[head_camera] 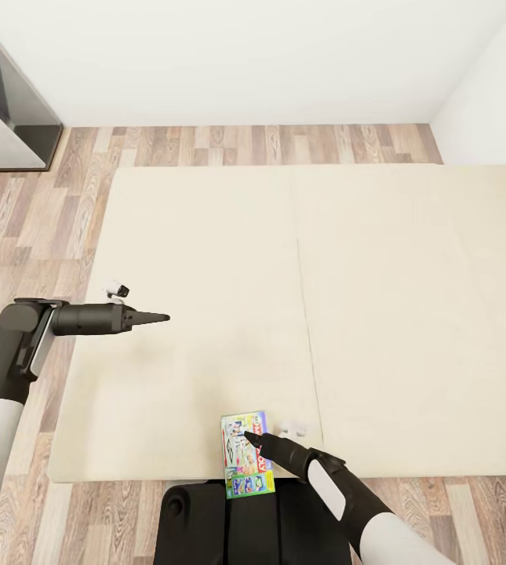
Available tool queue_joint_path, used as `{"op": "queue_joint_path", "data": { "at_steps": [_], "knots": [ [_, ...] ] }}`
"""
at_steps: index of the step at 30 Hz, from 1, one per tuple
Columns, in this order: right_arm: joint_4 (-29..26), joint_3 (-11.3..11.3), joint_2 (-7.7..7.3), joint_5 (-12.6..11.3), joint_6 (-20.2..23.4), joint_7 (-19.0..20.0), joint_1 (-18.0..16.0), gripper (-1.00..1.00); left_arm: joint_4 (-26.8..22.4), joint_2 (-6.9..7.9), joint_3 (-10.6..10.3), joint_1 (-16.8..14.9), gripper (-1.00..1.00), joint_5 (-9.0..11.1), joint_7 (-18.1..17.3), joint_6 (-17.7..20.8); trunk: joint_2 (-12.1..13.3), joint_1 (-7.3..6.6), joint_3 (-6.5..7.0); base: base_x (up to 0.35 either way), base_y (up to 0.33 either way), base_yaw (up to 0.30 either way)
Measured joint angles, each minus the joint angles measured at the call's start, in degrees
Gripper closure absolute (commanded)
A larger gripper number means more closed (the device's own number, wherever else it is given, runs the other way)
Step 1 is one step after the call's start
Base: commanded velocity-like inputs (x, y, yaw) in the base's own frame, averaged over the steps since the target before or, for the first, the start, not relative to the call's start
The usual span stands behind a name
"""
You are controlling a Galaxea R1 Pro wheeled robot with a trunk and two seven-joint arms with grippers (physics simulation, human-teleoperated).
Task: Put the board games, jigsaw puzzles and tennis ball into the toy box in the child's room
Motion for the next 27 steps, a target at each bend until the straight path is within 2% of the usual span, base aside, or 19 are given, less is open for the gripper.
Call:
{"op": "queue_joint_path", "data": {
  "at_steps": [11, 27],
  "knots": [
    [0.02, -0.06, -1.18, -0.14, 0.84, 0.14, 0.81, -1.0, 0.01, 0.06, 0.0, 0.0, -1.0, 0.01, -0.04, 0.0, 0.0, 0.0, 0.0, 0.0, 0.0, 0.0],
    [0.51, -0.04, -1.43, -0.23, 4.05, -0.08, 0.88, -1.0, 0.04, 0.08, 0.02, 0.0, -1.0, 0.0, -0.01, 0.0, 0.0, 0.0, 0.0, 0.0, 0.0, 0.0]
  ]
}}
